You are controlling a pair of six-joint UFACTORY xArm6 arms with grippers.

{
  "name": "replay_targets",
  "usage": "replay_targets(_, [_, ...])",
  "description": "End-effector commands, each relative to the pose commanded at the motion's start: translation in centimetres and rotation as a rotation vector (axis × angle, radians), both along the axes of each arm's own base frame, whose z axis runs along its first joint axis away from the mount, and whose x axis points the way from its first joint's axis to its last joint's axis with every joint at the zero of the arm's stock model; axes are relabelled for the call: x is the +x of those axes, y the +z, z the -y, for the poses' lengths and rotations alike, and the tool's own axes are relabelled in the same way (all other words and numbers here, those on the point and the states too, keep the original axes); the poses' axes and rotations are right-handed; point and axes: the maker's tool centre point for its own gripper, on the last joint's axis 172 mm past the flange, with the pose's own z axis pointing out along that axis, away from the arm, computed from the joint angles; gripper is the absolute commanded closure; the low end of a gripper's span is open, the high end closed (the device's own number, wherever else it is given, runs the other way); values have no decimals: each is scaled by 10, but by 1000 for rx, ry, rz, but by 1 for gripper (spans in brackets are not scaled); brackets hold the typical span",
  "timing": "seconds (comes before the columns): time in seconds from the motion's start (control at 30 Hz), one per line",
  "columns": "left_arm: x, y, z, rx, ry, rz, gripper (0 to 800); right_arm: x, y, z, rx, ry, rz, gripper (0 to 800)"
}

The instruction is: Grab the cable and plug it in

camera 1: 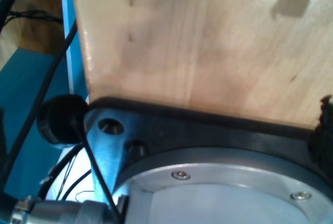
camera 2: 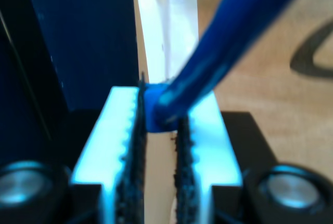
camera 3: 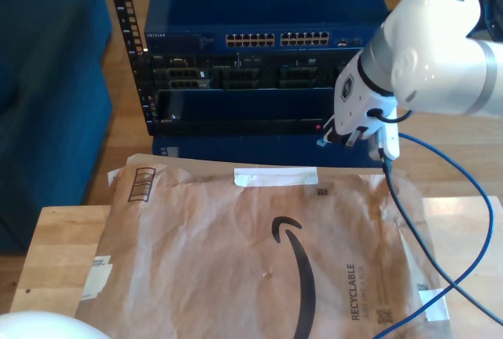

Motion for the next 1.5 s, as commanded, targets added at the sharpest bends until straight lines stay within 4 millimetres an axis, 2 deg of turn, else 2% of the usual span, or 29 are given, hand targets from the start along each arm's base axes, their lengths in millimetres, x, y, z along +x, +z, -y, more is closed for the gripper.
replay_targets(0.1, [0,0,0,0,0,0,0,-14,-4,1,-7,7,4,800])
replay_targets(0.2, [0,0,0,0,0,0,0,-17,8,-2,0,11,43,800])
replay_targets(0.27, [0,0,0,0,-2,0,0,-15,7,-3,1,7,52,800])
replay_targets(0.43, [0,0,0,0,0,0,0,-8,-9,8,-6,-23,75,800])
replay_targets(0.57, [0,0,0,0,0,0,0,3,4,13,-32,-5,113,800])
replay_targets(0.63, [0,0,0,0,0,0,0,-1,0,18,-56,6,112,800])
replay_targets(0.77, [0,0,0,0,0,0,0,0,8,18,-58,16,132,800])
replay_targets(0.97, [0,0,0,0,0,0,0,-3,4,20,-66,25,125,800])
replay_targets(1.07, [0,0,0,0,0,0,0,-1,12,20,-84,46,148,800])
replay_targets(1.27, [0,0,0,0,0,0,0,-4,8,22,-120,79,150,800])
replay_targets(1.33, [0,0,0,0,0,0,0,-1,14,19,-126,89,166,800])
replay_targets(1.5, [0,0,0,0,0,0,0,-1,13,11,-158,132,171,800])
